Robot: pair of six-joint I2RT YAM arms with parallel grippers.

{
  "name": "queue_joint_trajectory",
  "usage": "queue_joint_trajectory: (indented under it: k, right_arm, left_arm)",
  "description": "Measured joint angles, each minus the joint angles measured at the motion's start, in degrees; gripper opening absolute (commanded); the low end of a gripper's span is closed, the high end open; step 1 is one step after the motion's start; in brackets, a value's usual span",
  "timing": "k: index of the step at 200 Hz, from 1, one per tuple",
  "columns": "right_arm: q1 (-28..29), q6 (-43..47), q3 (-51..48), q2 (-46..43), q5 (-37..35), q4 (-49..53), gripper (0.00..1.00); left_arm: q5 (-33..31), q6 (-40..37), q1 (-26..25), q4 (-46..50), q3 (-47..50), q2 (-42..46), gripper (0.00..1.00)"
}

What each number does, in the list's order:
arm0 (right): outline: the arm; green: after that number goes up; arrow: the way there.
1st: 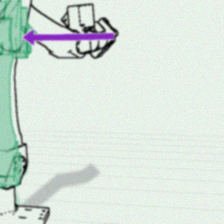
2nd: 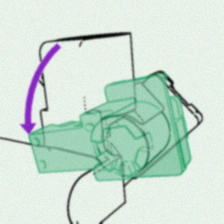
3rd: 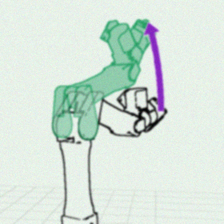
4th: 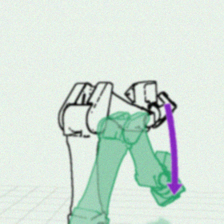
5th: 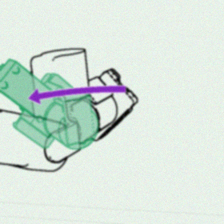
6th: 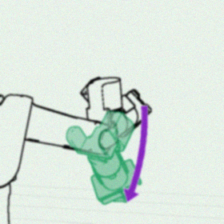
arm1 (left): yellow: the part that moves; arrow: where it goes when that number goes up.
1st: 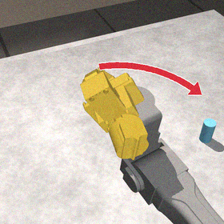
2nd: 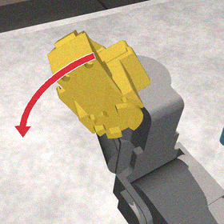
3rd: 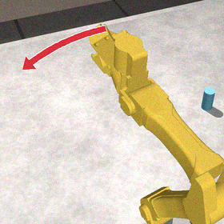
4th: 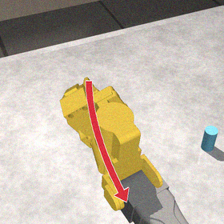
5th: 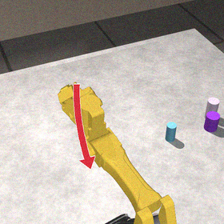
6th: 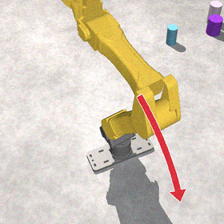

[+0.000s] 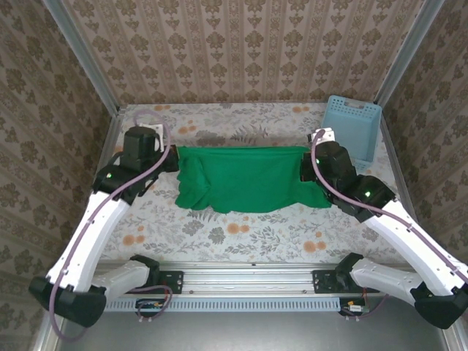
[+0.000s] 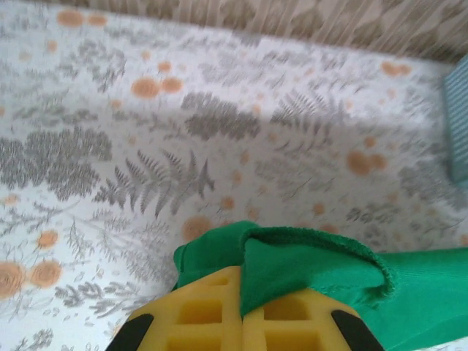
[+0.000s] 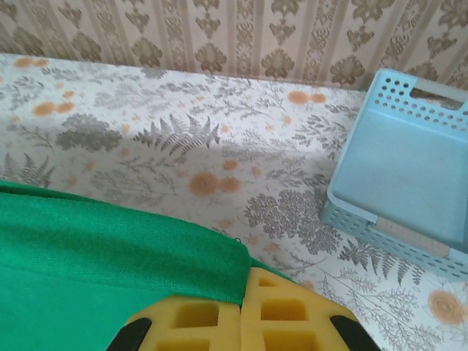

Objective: Fold the inside-out t-shirt

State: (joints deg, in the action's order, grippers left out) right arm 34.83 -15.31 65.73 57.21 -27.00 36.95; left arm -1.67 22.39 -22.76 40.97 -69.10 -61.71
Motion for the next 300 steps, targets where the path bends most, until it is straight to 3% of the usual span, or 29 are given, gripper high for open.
queue_joint_trajectory:
  k: [34, 66, 87, 108, 128, 152, 197, 207, 215, 223, 238, 266, 281, 300]
  right_arm:
    - [-6.7, 0.6, 5.4, 8.4, 3.8, -1.4, 0.00]
    - [-14.5, 0.9, 17.6, 19.4, 8.2, -3.2, 0.00]
    - [-15.9, 2.4, 25.3, 21.7, 9.4, -3.6, 0.00]
    - [-15.9, 3.7, 32.4, 21.1, 10.1, -3.6, 0.00]
    - [-14.7, 4.8, 34.4, 17.1, 10.6, -3.7, 0.00]
    - [-8.6, 6.7, 30.8, 8.5, 10.4, -3.6, 0.00]
    - [2.3, 5.3, 10.2, -5.5, 9.3, -3.4, 0.00]
    - [3.6, 3.3, 3.9, -6.0, 9.6, -3.6, 0.00]
    - [4.8, 1.3, -2.0, -5.6, 10.2, -3.7, 0.00]
    - [5.9, -0.9, -7.5, -4.6, 11.1, -4.2, 0.06]
    - [8.4, -5.2, -16.8, -1.6, 13.2, -5.1, 0.23]
    - [12.9, -9.8, -23.0, 2.0, 15.6, -4.3, 0.67]
    - [13.3, -10.2, -20.5, 2.1, 13.7, -2.9, 0.77]
    - [10.6, -10.4, -15.5, 2.1, 11.3, -2.0, 0.78]
  left_arm:
    - [2.0, -0.2, 3.6, 2.1, -10.0, -12.2, 0.00]
    - [5.8, -0.2, 6.4, 2.4, -33.0, -28.0, 0.00]
    - [7.2, -0.8, 6.8, 3.5, -50.3, -36.2, 0.00]
    - [7.9, -2.0, 6.8, 4.0, -62.5, -38.9, 0.00]
    - [9.9, -3.3, 6.8, 1.6, -65.2, -36.0, 0.00]
    - [10.9, -5.7, 6.7, -4.9, -54.9, -26.9, 0.00]
    - [10.4, -7.0, 7.3, -18.2, -16.9, -10.6, 0.08]
    - [10.4, -6.7, 7.5, -20.2, -8.9, -9.8, 0.12]
    - [10.4, -5.9, 7.7, -21.3, -2.5, -9.9, 0.23]
    - [10.5, -5.3, 7.9, -21.9, 3.7, -10.5, 0.31]
    - [10.4, -3.3, 8.2, -21.9, 13.0, -12.0, 0.34]
    - [9.3, -1.2, 8.2, -18.5, 20.3, -12.5, 0.52]
    - [8.2, 0.2, 8.2, -17.5, 20.4, -11.3, 0.57]
    - [7.5, 1.9, 7.8, -17.2, 20.1, -8.8, 0.59]
